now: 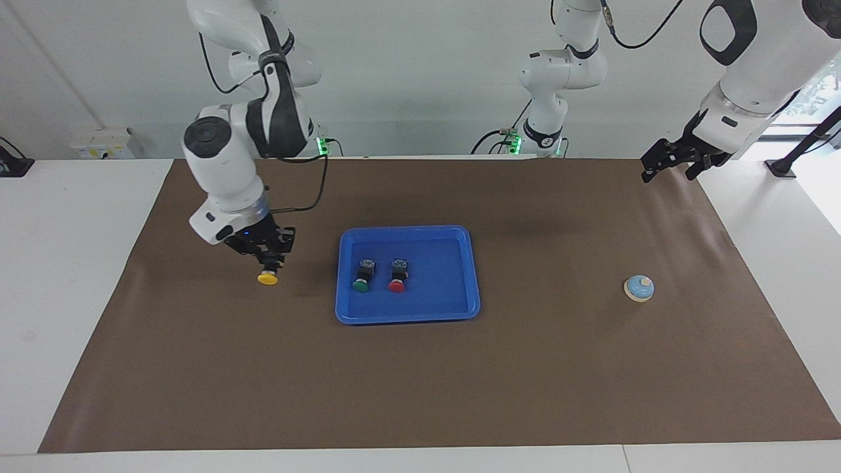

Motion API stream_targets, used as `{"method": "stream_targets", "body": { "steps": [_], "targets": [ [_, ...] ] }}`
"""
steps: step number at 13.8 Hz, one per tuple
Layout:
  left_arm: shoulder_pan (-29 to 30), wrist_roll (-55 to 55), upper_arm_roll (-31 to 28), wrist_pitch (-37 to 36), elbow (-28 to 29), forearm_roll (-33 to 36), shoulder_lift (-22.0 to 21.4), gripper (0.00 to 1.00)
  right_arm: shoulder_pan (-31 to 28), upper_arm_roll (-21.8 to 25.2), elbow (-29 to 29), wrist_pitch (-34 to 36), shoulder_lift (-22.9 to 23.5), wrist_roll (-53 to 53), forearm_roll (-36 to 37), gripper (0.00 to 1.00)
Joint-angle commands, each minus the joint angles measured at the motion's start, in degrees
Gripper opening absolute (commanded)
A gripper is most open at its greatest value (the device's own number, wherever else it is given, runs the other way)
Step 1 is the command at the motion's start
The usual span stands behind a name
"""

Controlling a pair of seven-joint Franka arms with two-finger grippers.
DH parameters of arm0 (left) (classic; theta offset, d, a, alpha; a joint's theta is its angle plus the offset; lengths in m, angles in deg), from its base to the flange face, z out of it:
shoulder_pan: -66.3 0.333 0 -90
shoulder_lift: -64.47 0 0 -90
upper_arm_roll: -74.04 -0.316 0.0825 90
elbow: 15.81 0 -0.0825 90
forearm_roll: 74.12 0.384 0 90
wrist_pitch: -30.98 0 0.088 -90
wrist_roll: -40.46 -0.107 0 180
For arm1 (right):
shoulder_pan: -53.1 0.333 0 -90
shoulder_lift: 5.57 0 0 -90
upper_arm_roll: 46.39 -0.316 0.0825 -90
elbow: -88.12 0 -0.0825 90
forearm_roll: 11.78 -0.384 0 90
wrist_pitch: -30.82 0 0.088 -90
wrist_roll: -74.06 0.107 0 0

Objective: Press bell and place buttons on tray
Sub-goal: 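Grasp the yellow-capped button with the right gripper, then place the yellow button in the tray beside the red one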

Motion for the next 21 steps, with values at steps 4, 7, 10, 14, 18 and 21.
{"method": "stream_targets", "body": {
  "steps": [4,7,10,14,18,21],
  "targets": [
    [0.15,0.29,0.08,-0.02,0.15,0.24,-0.17,1.00,12.65,0.42,11.73,-1.01,11.89,16.03,0.25,0.00],
    [0.15,0.29,0.08,-0.02,0.15,0.24,-0.17,1.00,15.04,0.42,11.74,-7.24,15.15,17.54,0.87,0.00],
    [0.15,0.29,0.00,-0.02,0.15,0.24,-0.17,1.00,15.83,0.42,11.57,-12.08,18.32,17.45,3.32,0.00],
    [0.15,0.29,0.00,-0.02,0.23,0.24,-0.17,1.00,15.48,0.33,7.10,-19.27,18.59,17.28,3.68,0.00],
    [0.15,0.29,0.00,-0.02,0.23,0.24,-0.17,1.00,15.04,0.33,6.55,-18.51,18.15,19.47,2.45,1.00],
    [0.15,0.29,0.00,-0.02,0.15,0.24,-0.17,1.00,11.19,0.42,7.52,-12.20,14.48,20.44,-3.77,1.00]
  ]
}}
